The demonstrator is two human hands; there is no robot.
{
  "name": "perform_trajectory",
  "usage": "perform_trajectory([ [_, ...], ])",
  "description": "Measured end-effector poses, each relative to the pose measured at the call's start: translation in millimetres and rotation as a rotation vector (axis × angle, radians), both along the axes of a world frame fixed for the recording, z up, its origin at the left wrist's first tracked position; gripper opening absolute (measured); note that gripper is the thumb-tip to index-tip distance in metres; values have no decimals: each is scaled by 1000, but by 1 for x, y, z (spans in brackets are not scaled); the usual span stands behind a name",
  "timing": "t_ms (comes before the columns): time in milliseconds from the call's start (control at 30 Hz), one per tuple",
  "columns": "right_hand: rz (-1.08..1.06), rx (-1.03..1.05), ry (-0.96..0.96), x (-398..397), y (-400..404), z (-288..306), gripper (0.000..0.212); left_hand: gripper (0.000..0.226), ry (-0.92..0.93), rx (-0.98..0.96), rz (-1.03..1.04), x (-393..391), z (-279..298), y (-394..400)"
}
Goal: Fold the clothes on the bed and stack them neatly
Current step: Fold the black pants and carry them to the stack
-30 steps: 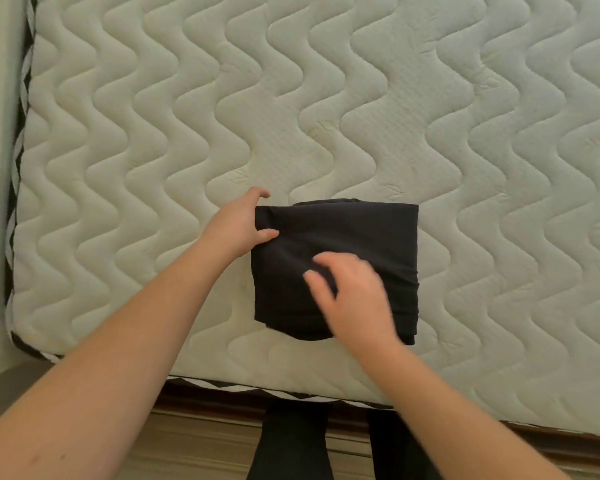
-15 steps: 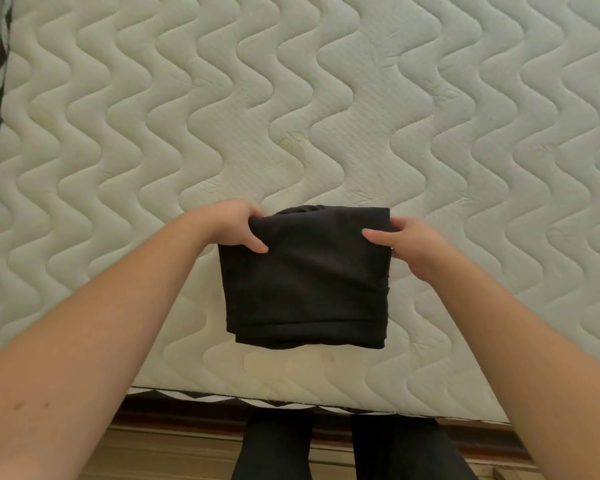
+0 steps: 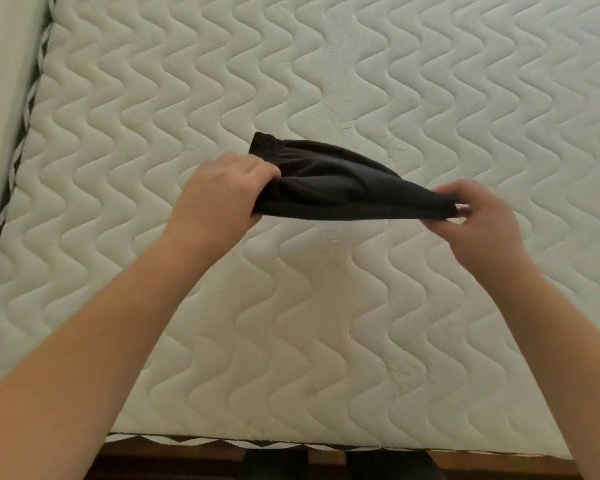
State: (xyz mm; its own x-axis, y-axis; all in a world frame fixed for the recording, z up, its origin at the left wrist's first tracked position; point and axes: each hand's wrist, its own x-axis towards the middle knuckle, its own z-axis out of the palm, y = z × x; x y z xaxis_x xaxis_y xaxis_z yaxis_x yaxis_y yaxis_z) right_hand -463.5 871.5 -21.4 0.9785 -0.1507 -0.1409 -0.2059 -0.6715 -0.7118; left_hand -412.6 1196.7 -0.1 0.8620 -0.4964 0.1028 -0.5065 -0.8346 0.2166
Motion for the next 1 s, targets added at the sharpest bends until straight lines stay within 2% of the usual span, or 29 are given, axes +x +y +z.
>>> perform_trajectory([
  [67, -35, -70, -102, -14, -1, -21, 31, 36, -142, 38, -7, -22, -33, -8],
  [133, -75, -102, -124, -38, 1, -52, 28, 37, -172, 42, 4, -54, -77, -19],
  [167, -98, -116, -90, -53, 3, -69, 28, 41, -119, 49, 25, -71, -100, -23],
  [267, -168, -90, 164, -103, 21, -115, 36, 66, 333, 247, 87, -125, -153, -36],
  [300, -217, -44, 251, -116, 28, -125, 43, 69, 421, 260, 113, -141, -163, -39],
  [400, -532, 106, 377, -140, 49, -136, 53, 63, 423, 109, 173, -167, -170, -41],
  [500, -884, 372, 510, -149, 74, -129, 32, 46, 403, -141, 292, -158, -164, -38],
  [533, -913, 535, 588, -148, 84, -127, 30, 41, 384, -211, 346, -149, -163, -37],
  [600, -850, 891, 714, -140, 101, -123, 38, 40, 391, -355, 506, -125, -161, -37],
  [667, -860, 1139, 721, -123, 111, -124, 45, 54, 556, -559, 777, -98, -159, -39],
  [733, -986, 1221, 678, -106, 117, -127, 43, 68, 814, -733, 1009, -76, -160, -42],
  [800, -1100, 1257, 654, -94, 119, -131, 41, 72, 936, -701, 1050, -62, -165, -43],
  [867, -1169, 1339, 620, -88, 120, -134, 43, 66, 941, -659, 1053, -53, -171, -41],
  [1000, -1153, 1580, 513, -90, 113, -142, 44, 47, 977, -755, 1037, -54, -174, -33],
])
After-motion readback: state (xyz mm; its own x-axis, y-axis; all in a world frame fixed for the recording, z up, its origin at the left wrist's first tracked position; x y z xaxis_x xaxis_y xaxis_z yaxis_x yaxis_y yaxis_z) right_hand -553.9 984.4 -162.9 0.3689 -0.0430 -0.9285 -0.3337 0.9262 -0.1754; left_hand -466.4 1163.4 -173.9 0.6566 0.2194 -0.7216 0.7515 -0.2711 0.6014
